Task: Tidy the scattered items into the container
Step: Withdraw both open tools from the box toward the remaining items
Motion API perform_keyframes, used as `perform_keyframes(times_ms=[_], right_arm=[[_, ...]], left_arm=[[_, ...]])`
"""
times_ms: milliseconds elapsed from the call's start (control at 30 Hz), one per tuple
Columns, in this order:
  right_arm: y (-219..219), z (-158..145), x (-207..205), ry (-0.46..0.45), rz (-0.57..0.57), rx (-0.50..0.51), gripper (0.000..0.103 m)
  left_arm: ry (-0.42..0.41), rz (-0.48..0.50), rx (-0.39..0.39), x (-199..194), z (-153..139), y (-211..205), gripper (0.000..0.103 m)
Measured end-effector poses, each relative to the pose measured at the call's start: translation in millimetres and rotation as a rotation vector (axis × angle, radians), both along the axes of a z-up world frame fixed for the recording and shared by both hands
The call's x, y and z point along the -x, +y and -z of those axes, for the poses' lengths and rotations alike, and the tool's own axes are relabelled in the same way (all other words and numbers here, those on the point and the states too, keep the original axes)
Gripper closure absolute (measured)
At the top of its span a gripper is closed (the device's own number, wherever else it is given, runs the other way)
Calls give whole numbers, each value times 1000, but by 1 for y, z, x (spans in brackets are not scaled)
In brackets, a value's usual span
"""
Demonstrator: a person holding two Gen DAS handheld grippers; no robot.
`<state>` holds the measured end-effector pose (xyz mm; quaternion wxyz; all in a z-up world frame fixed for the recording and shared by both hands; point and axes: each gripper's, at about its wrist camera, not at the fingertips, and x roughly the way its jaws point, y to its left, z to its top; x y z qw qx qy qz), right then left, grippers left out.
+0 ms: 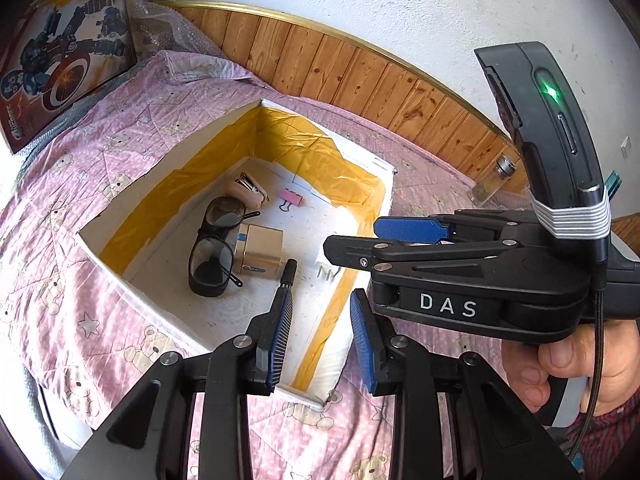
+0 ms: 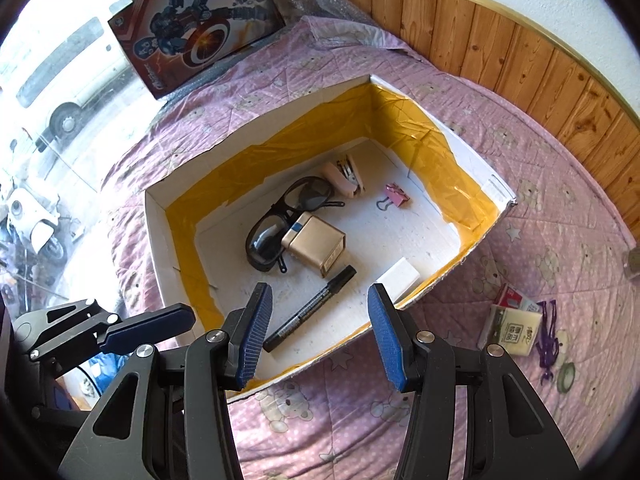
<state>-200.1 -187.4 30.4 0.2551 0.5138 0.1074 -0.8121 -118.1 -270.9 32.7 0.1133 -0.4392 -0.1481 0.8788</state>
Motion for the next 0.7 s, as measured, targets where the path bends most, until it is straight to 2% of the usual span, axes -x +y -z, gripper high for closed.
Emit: perform_keyframes(times_ms=[700], right_arm=[[25,-28,-62,94,11,20,49]], left_arm=[[41,44,46,-42,-15,29,70]])
